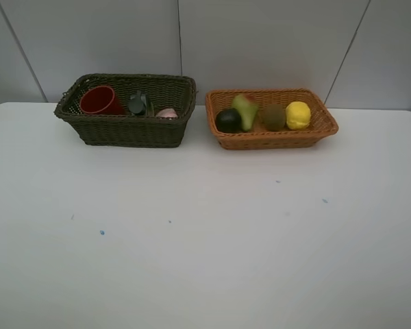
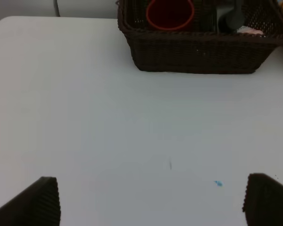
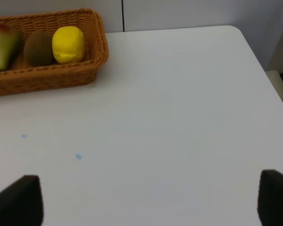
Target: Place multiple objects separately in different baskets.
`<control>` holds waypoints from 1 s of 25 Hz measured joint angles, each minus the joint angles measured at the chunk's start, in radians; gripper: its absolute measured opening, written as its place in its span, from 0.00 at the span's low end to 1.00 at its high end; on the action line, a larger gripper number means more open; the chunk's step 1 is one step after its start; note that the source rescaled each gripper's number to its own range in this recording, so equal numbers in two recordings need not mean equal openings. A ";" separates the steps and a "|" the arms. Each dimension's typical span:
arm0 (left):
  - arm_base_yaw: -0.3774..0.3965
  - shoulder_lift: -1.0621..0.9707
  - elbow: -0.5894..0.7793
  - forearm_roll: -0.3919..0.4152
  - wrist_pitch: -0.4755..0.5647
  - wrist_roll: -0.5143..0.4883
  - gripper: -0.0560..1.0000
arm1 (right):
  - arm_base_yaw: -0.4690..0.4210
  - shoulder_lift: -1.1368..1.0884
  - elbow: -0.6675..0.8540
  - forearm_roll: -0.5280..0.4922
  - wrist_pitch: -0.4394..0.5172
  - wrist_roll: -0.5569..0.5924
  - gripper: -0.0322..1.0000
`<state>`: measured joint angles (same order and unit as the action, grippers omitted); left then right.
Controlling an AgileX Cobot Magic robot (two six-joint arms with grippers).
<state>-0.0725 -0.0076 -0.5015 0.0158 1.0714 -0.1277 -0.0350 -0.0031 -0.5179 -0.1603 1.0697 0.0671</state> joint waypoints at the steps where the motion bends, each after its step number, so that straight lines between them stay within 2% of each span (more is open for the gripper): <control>1: 0.000 0.000 -0.001 0.000 -0.001 -0.001 1.00 | 0.000 0.000 0.000 0.000 0.000 0.000 0.99; 25: 0.000 0.000 -0.001 0.005 -0.002 -0.012 1.00 | 0.000 0.000 0.000 0.000 0.000 0.000 0.99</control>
<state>-0.0725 -0.0076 -0.5020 0.0210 1.0692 -0.1396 -0.0350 -0.0031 -0.5179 -0.1603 1.0697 0.0671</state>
